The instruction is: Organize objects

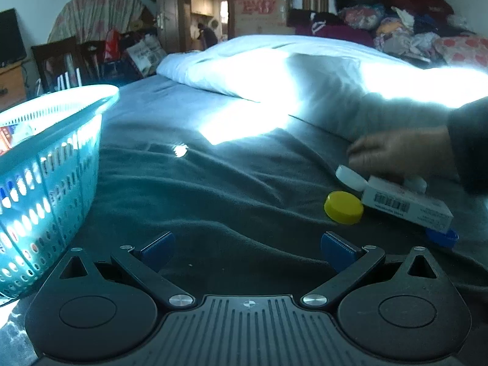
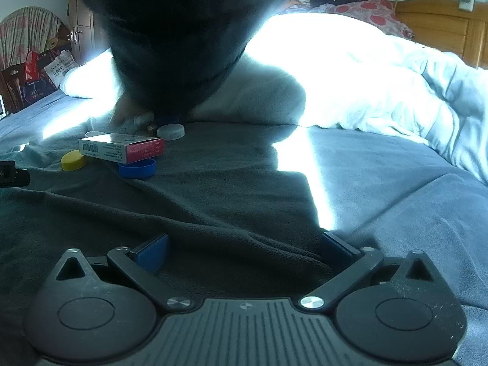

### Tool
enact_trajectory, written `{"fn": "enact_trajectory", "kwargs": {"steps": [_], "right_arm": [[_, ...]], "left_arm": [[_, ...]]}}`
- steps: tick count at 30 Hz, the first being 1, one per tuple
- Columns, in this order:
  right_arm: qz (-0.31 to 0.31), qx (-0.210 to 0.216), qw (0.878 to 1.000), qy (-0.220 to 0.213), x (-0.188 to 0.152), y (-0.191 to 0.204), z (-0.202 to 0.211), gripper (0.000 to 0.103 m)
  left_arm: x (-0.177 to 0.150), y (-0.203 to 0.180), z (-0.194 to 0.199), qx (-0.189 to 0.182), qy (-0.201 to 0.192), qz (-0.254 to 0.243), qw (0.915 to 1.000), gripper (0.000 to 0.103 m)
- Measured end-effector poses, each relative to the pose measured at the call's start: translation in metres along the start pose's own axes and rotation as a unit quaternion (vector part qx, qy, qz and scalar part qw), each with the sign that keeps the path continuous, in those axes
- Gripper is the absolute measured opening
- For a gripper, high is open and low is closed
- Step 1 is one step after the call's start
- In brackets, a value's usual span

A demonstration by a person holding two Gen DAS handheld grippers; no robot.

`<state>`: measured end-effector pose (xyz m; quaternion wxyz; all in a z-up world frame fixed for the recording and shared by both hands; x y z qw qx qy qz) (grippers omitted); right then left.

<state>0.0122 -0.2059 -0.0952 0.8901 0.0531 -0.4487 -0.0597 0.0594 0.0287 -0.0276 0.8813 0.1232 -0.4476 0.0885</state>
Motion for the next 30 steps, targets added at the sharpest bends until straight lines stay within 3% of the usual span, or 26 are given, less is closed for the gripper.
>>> {"fn": "enact_trajectory", "kwargs": {"steps": [6, 19, 25, 30], "right_arm": [[0.0, 0.0, 1.0, 0.0, 0.0, 0.0, 0.0, 0.103], [0.0, 0.0, 1.0, 0.0, 0.0, 0.0, 0.0, 0.103], [0.0, 0.0, 1.0, 0.0, 0.0, 0.0, 0.0, 0.103], [0.0, 0.0, 1.0, 0.0, 0.0, 0.0, 0.0, 0.103]], "left_arm": [[0.004, 0.006, 0.006, 0.01, -0.012, 0.006, 0.9999, 0.103], [-0.005, 0.002, 0.001, -0.005, 0.008, -0.005, 0.9999, 0.103], [-0.005, -0.004, 0.005, -0.028, 0.008, -0.011, 0.9995, 0.103], [-0.012, -0.012, -0.005, -0.046, 0.037, -0.024, 0.998, 0.103]]}}
Point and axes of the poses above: each gripper's, at about its wrist camera, not at the fingertips, and z roughly against the way its jaws point, y to its left, x to its top, the point moved 8 cm from there along -z, roughly the way its jaws point, and after that the axes turned 11 degrees about x, right-handed, at the moved point
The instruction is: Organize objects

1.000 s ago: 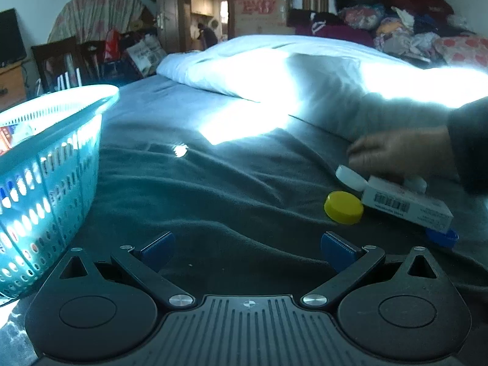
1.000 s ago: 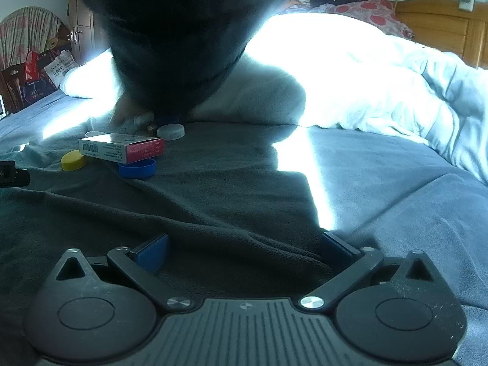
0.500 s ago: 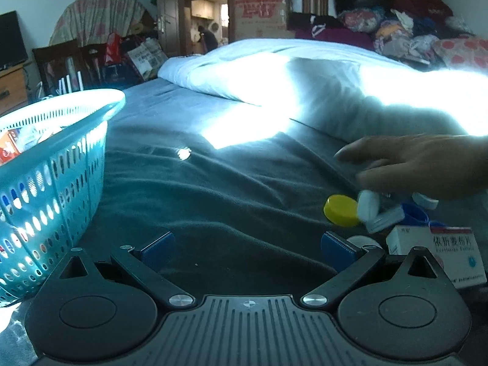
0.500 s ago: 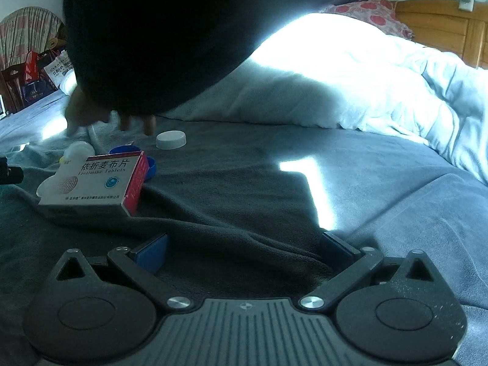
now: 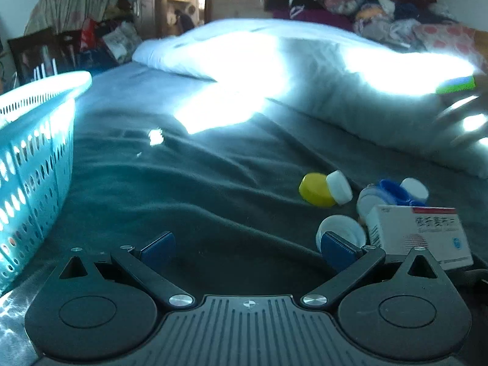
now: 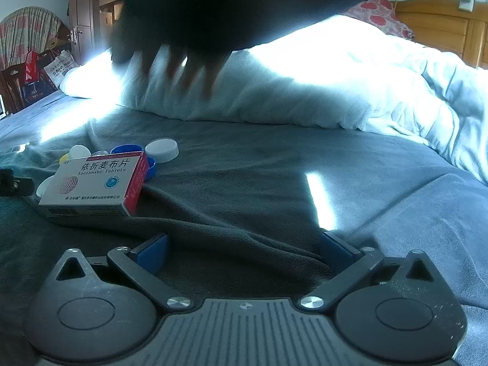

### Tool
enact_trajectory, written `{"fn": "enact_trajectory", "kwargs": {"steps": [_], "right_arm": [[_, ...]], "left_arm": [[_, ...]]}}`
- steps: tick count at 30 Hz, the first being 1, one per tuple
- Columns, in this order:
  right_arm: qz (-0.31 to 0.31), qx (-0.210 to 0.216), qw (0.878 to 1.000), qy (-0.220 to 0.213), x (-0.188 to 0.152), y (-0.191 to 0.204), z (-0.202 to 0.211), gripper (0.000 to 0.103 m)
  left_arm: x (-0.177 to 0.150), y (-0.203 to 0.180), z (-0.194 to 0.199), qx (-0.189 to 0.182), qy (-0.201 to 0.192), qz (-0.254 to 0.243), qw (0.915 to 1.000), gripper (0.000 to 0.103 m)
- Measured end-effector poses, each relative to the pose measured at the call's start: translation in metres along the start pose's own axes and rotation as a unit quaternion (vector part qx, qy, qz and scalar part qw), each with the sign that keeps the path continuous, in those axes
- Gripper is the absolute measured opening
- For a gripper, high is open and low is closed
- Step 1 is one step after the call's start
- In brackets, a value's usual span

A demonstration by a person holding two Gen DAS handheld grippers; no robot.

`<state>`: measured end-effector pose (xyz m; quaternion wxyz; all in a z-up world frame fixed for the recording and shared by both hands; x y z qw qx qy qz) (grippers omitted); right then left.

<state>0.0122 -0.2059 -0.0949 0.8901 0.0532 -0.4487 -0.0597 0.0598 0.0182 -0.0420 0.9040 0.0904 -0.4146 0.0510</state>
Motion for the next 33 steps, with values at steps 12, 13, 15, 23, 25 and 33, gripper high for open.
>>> {"fn": "enact_trajectory", "kwargs": {"steps": [12, 13, 15, 23, 25, 33], "right_arm": [[0.0, 0.0, 1.0, 0.0, 0.0, 0.0, 0.0, 0.103], [0.0, 0.0, 1.0, 0.0, 0.0, 0.0, 0.0, 0.103], [0.0, 0.0, 1.0, 0.0, 0.0, 0.001, 0.0, 0.103], [0.0, 0.0, 1.0, 0.0, 0.0, 0.003, -0.001, 0.103], [-0.001, 0.001, 1.0, -0.001, 0.0, 0.003, -0.001, 0.103], [-0.011, 0.017, 1.0, -0.007, -0.002, 0.0, 0.002, 0.103]], "left_arm": [[-0.012, -0.005, -0.004, -0.007, -0.005, -0.02, 0.9998, 0.103], [-0.013, -0.006, -0.005, -0.004, -0.007, -0.022, 0.9997, 0.103], [-0.013, -0.009, -0.005, 0.0, -0.008, -0.028, 0.9996, 0.103], [-0.012, -0.011, -0.003, 0.004, -0.007, -0.037, 0.9993, 0.103], [-0.011, -0.013, 0.001, -0.004, -0.007, -0.042, 0.9991, 0.103], [-0.013, -0.045, 0.023, -0.074, -0.037, -0.111, 0.9904, 0.082]]}}
Point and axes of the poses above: each gripper's, at about its wrist camera, not at the fingertips, and z roughly against the way its jaws point, y to its left, x to its top, the point moved 8 cm from there along -z, roughly the way its jaws point, and after that the axes turned 11 degrees about x, right-handed, at the moved point
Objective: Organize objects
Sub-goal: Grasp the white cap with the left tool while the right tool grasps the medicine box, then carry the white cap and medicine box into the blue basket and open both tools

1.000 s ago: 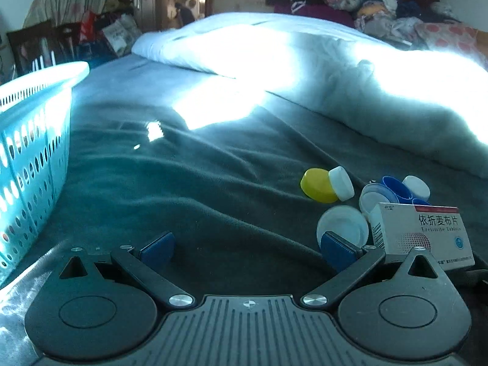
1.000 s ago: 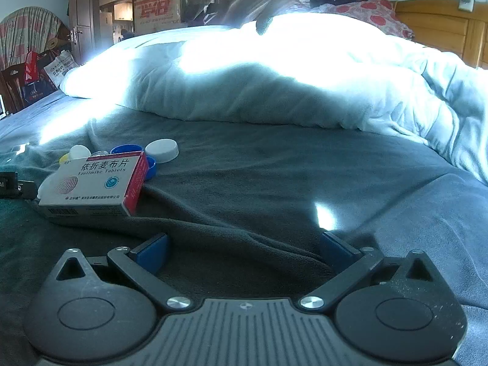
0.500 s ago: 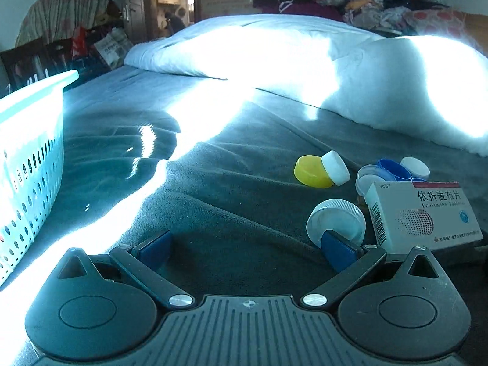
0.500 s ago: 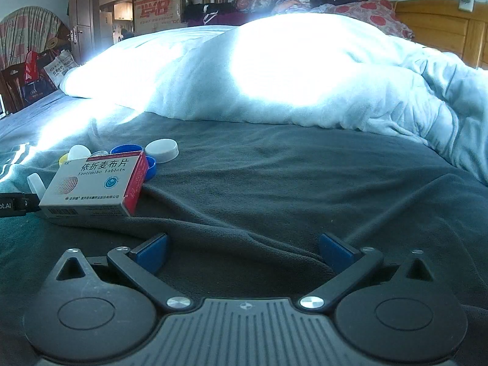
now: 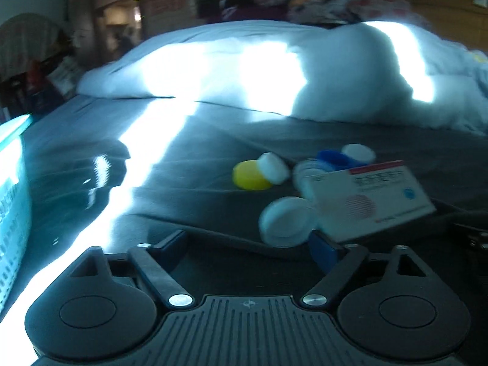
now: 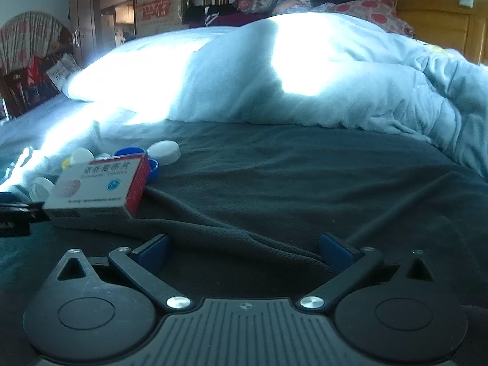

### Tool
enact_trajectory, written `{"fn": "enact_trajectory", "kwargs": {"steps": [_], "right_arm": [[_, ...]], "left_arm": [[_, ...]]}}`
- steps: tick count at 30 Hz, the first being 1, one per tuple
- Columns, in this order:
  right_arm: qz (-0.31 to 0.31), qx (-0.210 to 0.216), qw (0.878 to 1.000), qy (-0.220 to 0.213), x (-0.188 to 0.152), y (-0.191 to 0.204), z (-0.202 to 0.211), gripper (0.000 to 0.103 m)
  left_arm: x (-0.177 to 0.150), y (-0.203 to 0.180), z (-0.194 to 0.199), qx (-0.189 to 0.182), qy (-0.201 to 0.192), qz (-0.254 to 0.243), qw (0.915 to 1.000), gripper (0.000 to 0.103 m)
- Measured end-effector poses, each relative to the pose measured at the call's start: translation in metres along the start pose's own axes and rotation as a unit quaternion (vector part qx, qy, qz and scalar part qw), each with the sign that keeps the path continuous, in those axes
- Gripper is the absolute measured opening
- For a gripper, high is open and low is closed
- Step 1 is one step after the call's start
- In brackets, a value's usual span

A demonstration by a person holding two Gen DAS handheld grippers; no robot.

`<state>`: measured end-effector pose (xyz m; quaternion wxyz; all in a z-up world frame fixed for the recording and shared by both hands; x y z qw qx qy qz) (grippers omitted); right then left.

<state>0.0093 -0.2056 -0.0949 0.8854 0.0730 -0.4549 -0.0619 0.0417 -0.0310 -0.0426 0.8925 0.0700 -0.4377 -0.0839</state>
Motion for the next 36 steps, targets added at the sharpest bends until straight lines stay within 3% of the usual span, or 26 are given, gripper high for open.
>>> {"fn": "enact_trajectory", "kwargs": {"steps": [2, 7, 10, 12, 14, 17, 19, 22, 24, 27, 30, 32, 34, 36], "right_arm": [[-0.011, 0.012, 1.0, -0.006, 0.001, -0.002, 0.002, 0.103], [-0.024, 0.028, 0.999, -0.015, 0.003, -0.004, 0.006, 0.103], [-0.032, 0.045, 0.998, -0.022, 0.007, -0.006, 0.016, 0.102], [-0.007, 0.043, 0.998, -0.035, 0.014, -0.006, 0.027, 0.102], [0.031, 0.058, 0.996, -0.059, 0.023, -0.003, 0.04, 0.102], [0.088, 0.119, 0.988, -0.044, 0.037, 0.011, 0.048, 0.1], [0.187, 0.158, 0.969, -0.03, 0.046, 0.031, 0.047, 0.1], [0.334, 0.207, 0.919, 0.012, 0.05, 0.063, 0.033, 0.1], [0.391, 0.236, 0.889, 0.045, 0.051, 0.079, 0.013, 0.1], [0.426, 0.255, 0.864, 0.082, 0.054, 0.092, -0.017, 0.099], [0.436, 0.273, 0.85, 0.113, 0.049, 0.1, -0.039, 0.096], [0.436, 0.285, 0.843, 0.13, 0.047, 0.102, -0.046, 0.083], [0.42, 0.291, 0.849, 0.135, 0.048, 0.101, -0.042, 0.066], [0.413, 0.282, 0.855, 0.137, 0.046, 0.1, -0.032, 0.065]], "left_arm": [[0.001, -0.006, 0.003, -0.021, -0.002, 0.003, 0.9998, 0.082], [0.011, -0.007, -0.006, -0.017, 0.0, 0.026, 0.9995, 0.081], [0.018, -0.012, -0.009, -0.006, -0.012, 0.013, 0.9998, 0.081], [0.021, -0.017, -0.014, -0.012, -0.009, 0.01, 0.9998, 0.072], [0.019, -0.019, -0.02, -0.037, 0.008, 0.02, 0.9991, 0.04], [0.015, -0.011, -0.017, -0.039, 0.012, 0.037, 0.9985, 0.04], [0.013, -0.002, -0.01, -0.032, 0.011, 0.047, 0.9983, 0.04], [0.009, 0.012, 0.0, -0.028, 0.014, 0.071, 0.997, 0.04], [0.009, 0.017, 0.007, -0.027, 0.015, 0.081, 0.9962, 0.04], [0.011, 0.021, 0.019, -0.027, 0.008, 0.084, 0.9961, 0.04], [0.016, 0.023, 0.027, -0.028, 0.002, 0.085, 0.9959, 0.04], [0.018, 0.025, 0.029, -0.027, 0.003, 0.091, 0.9955, 0.04], [0.02, 0.027, 0.031, -0.025, 0.001, 0.092, 0.9954, 0.04], [0.021, 0.028, 0.033, -0.021, -0.003, 0.092, 0.9955, 0.04]]}}
Point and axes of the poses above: each gripper's, at about its wrist camera, not at the fingertips, and z roughly against the way its jaws point, y to its left, x to its top, the point moved 8 cm from there along -z, roughly the way its jaws point, and after that the axes turned 11 degrees about x, right-handed, at the moved point
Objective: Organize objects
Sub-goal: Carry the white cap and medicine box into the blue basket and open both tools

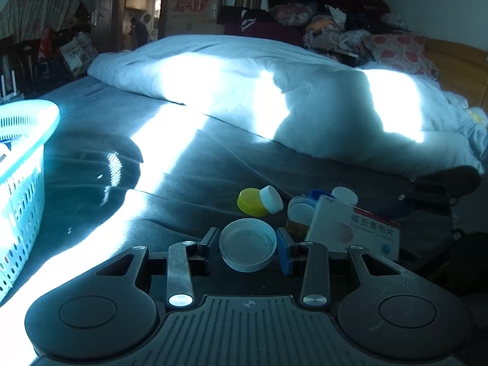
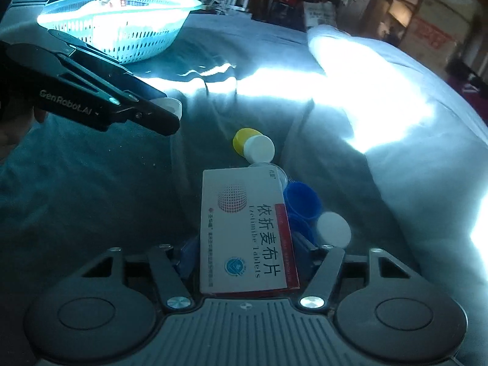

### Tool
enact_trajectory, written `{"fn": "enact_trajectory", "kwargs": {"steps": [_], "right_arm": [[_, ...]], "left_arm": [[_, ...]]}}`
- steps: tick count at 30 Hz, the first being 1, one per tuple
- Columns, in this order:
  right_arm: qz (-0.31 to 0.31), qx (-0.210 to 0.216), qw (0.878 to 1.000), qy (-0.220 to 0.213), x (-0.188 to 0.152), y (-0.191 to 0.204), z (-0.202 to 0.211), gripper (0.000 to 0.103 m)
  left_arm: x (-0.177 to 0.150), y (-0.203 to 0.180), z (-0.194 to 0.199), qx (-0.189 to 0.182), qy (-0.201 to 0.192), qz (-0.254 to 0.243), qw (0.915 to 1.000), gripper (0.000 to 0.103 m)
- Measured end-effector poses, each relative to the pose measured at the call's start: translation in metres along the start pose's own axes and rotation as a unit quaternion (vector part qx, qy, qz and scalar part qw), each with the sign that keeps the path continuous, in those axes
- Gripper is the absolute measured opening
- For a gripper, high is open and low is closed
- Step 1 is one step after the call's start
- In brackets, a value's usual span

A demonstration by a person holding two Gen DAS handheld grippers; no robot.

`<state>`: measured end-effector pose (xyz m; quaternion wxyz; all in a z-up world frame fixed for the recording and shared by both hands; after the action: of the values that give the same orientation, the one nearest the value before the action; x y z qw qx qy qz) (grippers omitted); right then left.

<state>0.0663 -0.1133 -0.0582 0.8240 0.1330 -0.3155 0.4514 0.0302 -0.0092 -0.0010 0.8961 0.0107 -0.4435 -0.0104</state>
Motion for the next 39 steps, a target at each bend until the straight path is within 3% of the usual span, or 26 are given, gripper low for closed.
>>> {"fn": "enact_trajectory", "kwargs": {"steps": [7, 10, 13, 15, 18, 21, 26, 30, 35, 39], "right_arm": [[-0.077, -0.06, 0.993, -0.069, 0.011, 0.008, 0.052, 0.065], [-0.075, -0.089, 0.99, -0.074, 0.028, 0.023, 0.064, 0.066], [-0.094, -0.077, 0.989, -0.085, 0.034, 0.034, 0.076, 0.065], [-0.093, -0.091, 0.99, -0.061, 0.023, 0.036, 0.077, 0.065], [-0.133, -0.079, 0.986, -0.065, 0.006, 0.04, 0.085, 0.065], [-0.176, -0.067, 0.979, -0.073, -0.006, 0.04, 0.095, 0.065], [-0.241, -0.086, 0.96, -0.117, -0.008, 0.038, 0.129, 0.065], [-0.214, -0.072, 0.959, -0.173, 0.048, 0.049, 0.144, 0.065], [-0.174, -0.023, 0.949, -0.261, 0.161, 0.071, 0.147, 0.065], [-0.156, 0.022, 0.944, -0.291, 0.239, 0.086, 0.126, 0.065]], "left_arm": [[0.03, 0.024, 0.03, 0.047, -0.037, 0.021, 0.998, 0.04], [0.056, 0.042, 0.05, 0.058, -0.063, 0.039, 0.9956, 0.04], [0.074, 0.059, 0.068, 0.063, -0.082, 0.054, 0.9931, 0.04], [0.08, 0.069, 0.079, 0.066, -0.092, 0.06, 0.9917, 0.04], [0.08, 0.076, 0.088, 0.076, -0.096, 0.063, 0.9905, 0.04], [0.076, 0.085, 0.091, 0.084, -0.088, 0.072, 0.99, 0.04], [0.071, 0.103, 0.105, 0.1, -0.085, 0.075, 0.9885, 0.04], [0.082, 0.13, 0.116, 0.137, -0.092, 0.093, 0.9819, 0.04], [0.099, 0.189, 0.125, 0.206, -0.093, 0.116, 0.9672, 0.04], [0.103, 0.238, 0.124, 0.251, -0.074, 0.141, 0.9548, 0.04]]}}
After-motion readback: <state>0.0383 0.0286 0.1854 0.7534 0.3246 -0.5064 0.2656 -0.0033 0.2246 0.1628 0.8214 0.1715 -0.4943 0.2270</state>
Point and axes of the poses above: each gripper's, at about its wrist camera, not at the fingertips, and z roughly against the way its jaws point, y to its left, x to its top, the point moved 8 cm from there along -z, roughly the way its jaws point, and after that the axes turned 11 degrees about x, right-handed, at the moved point
